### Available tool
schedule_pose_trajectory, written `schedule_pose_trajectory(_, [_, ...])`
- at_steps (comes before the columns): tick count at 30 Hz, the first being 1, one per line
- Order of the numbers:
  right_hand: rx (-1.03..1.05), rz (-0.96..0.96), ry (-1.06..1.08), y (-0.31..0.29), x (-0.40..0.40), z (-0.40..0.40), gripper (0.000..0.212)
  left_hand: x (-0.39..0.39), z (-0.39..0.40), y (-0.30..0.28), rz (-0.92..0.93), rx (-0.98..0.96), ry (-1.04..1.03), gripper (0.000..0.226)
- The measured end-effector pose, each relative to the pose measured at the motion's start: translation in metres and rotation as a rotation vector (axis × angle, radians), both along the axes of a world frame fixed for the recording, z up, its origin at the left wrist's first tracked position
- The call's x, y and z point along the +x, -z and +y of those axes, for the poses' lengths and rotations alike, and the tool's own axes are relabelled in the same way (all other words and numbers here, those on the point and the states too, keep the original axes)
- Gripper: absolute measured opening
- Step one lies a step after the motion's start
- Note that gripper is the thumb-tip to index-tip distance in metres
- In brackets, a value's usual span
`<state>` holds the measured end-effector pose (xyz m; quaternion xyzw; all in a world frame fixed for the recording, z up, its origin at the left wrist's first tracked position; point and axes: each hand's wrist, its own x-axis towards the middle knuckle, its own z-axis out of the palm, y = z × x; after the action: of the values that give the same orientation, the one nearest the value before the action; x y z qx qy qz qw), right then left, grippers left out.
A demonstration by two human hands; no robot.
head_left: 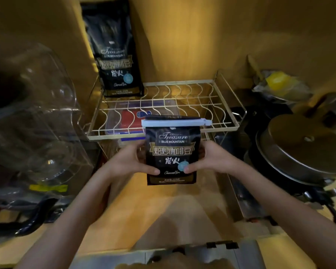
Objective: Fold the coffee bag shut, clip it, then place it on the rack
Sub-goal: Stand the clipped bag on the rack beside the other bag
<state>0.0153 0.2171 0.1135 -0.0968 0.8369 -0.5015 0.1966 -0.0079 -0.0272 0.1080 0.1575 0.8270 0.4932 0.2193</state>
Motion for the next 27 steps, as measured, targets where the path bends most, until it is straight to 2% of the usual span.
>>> schedule_pose_trajectory(3, [-0.001,0.049,-0.001,-0.042,-0.013,0.000,0.053,-0.012,-0.004,-0.050,0.065,0.021,0.031,0.053])
schedule_pose_trajectory(7, [-0.004,0.166,0.015,-0.091,-0.035,0.000,0.052,-0.033,-0.005,-0.099,0.155,0.050,0.022,0.056])
schedule_pose_trajectory(13, [-0.031,0.308,0.079,-0.136,-0.077,0.002,0.057,-0.072,-0.002,-0.136,0.234,0.122,-0.063,0.043])
schedule_pose_trajectory(18, [-0.164,0.355,0.181,-0.137,-0.114,0.003,0.062,-0.106,0.008,-0.131,0.309,0.262,-0.262,0.053])
schedule_pose_trajectory(23, [-0.310,0.327,0.278,-0.114,-0.151,0.000,0.066,-0.135,0.025,-0.102,0.325,0.415,-0.398,0.041])
schedule_pose_trajectory(27, [-0.282,0.312,0.311,-0.092,-0.176,-0.001,0.057,-0.153,0.037,-0.077,0.348,0.371,-0.467,0.051])
